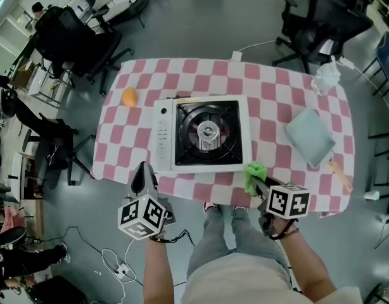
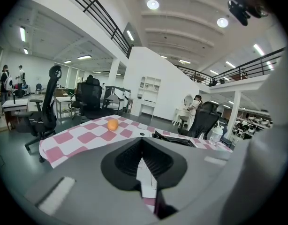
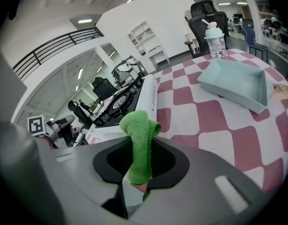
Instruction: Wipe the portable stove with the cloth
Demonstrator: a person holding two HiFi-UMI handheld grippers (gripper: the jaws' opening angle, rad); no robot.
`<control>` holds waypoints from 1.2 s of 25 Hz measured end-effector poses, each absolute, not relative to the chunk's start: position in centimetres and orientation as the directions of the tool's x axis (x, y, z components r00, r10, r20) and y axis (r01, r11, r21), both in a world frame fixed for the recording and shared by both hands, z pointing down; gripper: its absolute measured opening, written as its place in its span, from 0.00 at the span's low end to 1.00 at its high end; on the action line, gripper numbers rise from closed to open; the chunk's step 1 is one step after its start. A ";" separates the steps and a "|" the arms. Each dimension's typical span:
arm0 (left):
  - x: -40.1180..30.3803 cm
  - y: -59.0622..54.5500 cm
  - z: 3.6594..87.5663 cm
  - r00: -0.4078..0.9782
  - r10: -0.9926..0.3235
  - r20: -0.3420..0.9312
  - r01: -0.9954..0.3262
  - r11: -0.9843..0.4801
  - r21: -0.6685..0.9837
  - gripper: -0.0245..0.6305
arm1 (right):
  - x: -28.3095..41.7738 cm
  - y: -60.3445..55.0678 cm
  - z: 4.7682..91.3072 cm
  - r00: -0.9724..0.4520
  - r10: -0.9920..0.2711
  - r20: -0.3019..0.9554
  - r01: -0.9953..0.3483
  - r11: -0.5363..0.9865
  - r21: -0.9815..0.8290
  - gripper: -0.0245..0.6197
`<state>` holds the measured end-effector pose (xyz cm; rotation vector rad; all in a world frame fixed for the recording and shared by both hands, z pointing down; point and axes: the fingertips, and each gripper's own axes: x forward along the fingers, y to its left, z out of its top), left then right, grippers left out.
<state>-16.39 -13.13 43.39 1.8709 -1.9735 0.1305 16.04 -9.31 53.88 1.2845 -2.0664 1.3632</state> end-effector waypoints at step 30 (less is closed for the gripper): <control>-17.9 -11.5 41.9 -0.047 -0.933 0.357 -0.974 0.121 0.189 0.04 | 14.8 -11.5 51.5 -0.576 -0.339 0.744 -0.448 0.892 0.060 0.16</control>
